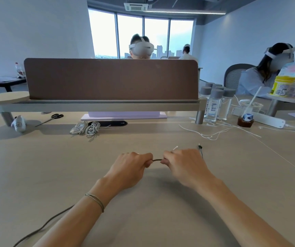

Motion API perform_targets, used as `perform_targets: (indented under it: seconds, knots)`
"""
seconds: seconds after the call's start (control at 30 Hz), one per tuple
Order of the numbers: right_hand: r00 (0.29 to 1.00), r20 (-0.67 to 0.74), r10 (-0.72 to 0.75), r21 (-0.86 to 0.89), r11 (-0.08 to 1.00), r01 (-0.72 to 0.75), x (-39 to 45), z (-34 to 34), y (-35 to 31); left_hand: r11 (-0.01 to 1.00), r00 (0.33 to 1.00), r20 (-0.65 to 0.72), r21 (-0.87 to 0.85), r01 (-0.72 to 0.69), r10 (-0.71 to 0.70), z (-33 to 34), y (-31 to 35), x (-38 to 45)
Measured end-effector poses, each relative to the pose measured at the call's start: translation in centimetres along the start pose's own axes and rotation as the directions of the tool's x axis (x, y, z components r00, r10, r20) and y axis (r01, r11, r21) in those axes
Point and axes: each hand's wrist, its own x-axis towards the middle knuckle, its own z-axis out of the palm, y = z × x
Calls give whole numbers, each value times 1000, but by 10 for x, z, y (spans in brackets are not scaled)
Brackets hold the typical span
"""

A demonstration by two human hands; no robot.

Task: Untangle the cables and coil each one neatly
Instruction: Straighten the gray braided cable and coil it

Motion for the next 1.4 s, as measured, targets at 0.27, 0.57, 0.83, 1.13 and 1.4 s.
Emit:
perform_targets:
  seconds: [0.27, 0.57, 0.83, 1.13, 1.4]
  knots:
    - [997, -7, 77, 70, 995, -77, 1, -6, 9, 998, 993, -98, 1, 71, -70, -13, -16, -5]
    - [991, 122, 52, 138, 988, -69, 0, -4, -2, 998, 999, -24, 46, 38, -37, 1, -7, 1]
    - [980, 192, 44, 85, 994, -62, 1, -4, -7, 997, 997, -30, 24, -71, 71, 6, 10, -3]
    - [955, 256, 153, 135, 972, -192, 0, -15, 14, 991, 988, -85, 38, 130, -126, -8, -23, 0]
    - [971, 219, 92, 237, 961, -144, 1, -16, -11, 974, 999, -42, -228, 18, -29, 9, 15, 0]
